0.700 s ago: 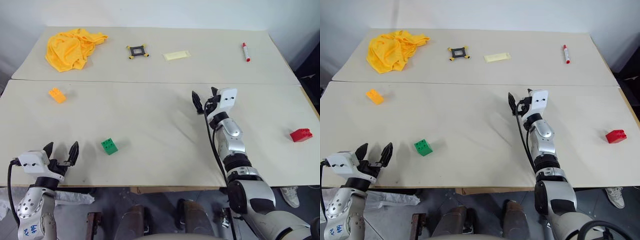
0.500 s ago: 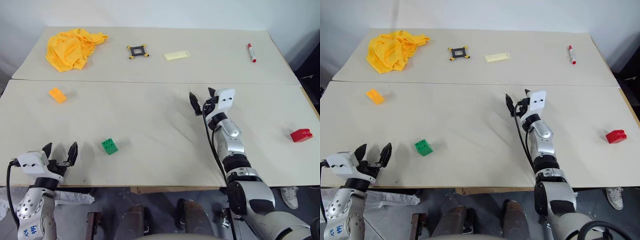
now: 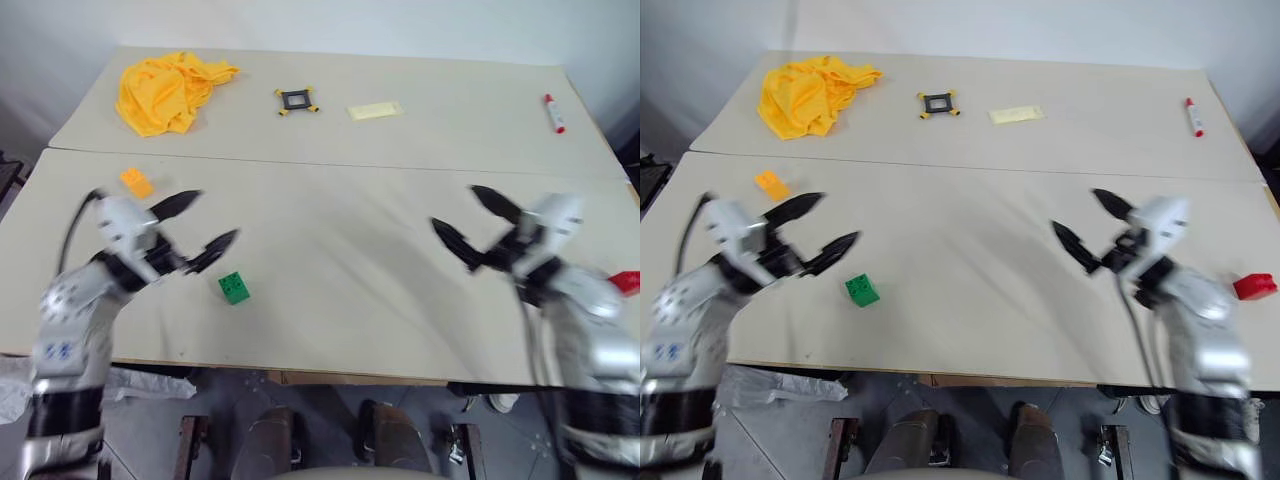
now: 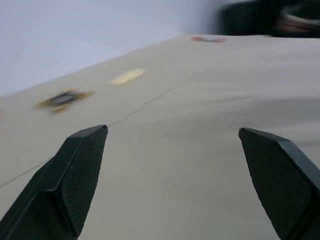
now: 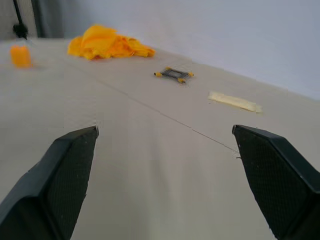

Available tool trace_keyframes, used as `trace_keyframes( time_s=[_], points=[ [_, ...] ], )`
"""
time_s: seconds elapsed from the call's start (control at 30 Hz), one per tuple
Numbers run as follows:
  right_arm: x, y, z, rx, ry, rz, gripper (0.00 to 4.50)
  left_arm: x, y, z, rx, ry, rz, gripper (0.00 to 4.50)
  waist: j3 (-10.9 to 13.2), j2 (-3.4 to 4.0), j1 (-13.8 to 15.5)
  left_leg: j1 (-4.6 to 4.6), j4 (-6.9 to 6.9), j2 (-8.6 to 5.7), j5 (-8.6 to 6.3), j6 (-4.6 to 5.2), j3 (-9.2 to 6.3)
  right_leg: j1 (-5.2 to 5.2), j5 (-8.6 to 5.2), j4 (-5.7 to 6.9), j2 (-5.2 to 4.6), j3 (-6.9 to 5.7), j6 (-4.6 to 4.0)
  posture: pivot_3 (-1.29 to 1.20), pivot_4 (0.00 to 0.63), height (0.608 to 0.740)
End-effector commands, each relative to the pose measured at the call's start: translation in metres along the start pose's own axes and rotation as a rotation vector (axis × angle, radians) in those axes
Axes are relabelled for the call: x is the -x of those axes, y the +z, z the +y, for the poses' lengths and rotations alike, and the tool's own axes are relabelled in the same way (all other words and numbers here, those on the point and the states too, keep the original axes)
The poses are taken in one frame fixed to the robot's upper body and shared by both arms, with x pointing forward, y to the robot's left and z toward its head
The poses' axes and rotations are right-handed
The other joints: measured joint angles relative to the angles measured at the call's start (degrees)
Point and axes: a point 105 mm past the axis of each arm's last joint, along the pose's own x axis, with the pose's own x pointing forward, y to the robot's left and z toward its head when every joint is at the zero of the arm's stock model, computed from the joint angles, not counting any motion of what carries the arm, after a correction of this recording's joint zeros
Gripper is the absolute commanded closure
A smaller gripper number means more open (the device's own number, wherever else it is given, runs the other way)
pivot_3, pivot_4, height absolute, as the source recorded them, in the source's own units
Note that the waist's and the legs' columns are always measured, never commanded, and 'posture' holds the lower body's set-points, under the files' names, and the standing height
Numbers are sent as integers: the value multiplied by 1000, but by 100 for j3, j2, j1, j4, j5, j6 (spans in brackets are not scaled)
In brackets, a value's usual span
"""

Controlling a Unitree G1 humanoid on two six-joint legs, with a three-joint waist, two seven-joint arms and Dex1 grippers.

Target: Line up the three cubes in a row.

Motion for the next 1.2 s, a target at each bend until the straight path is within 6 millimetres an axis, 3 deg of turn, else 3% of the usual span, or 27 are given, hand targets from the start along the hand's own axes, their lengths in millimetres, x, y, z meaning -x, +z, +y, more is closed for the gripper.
trace_keyframes(
  time_s=[0.03, 0.23, 0.4, 0.5, 0.63, 0.97, 1.2],
  points=[
    [48, 21, -12, 44, -107, 60, 0, -19, -2, -28, 72, -261, 19, 45, 0, -4, 10, 1, -9, 7, 0, -2, 12, -1, -1, -11, 5, -8, 1, 0, 150, 740],
    [150, 4, -37, 48, -399, 309, 0, -48, -3, -41, 96, -413, -2, 45, 1, -5, 45, 3, -10, 12, 8, -10, 20, 5, -1, -27, 20, -1, 14, 0, 150, 740],
    [202, -20, -39, -71, -519, 443, 0, -53, -6, -46, 98, -452, -13, 45, 0, -9, 2, 10, -12, 13, 9, -7, 30, 5, 5, -32, 18, 21, 24, 0, 150, 740],
    [201, -29, -48, -104, -555, 455, 0, -55, -6, -47, 92, -453, -29, 45, 0, -8, -4, 12, -11, 14, 10, -6, 31, 4, 5, -30, 16, 24, 23, 0, 150, 740],
    [182, -28, -80, -118, -596, 446, 0, -55, -3, -46, 85, -428, -34, 45, -1, -4, -79, 18, -2, 12, 11, -5, 34, 5, 6, -20, 8, 32, 23, 0, 150, 740],
    [151, -60, -148, -276, -622, 669, 0, -47, 1, -47, 58, -350, -34, 45, 0, 0, -12, -4, 10, 4, 16, 5, 17, 5, 6, -18, -2, 7, 23, 0, 150, 740],
    [133, -85, -157, -390, -575, 767, 0, -39, 3, -46, 49, -305, -14, 45, 1, 1, 4, -8, 22, 5, 16, 6, 16, 7, 9, -18, -2, 6, 30, 0, 150, 740]
  ],
)
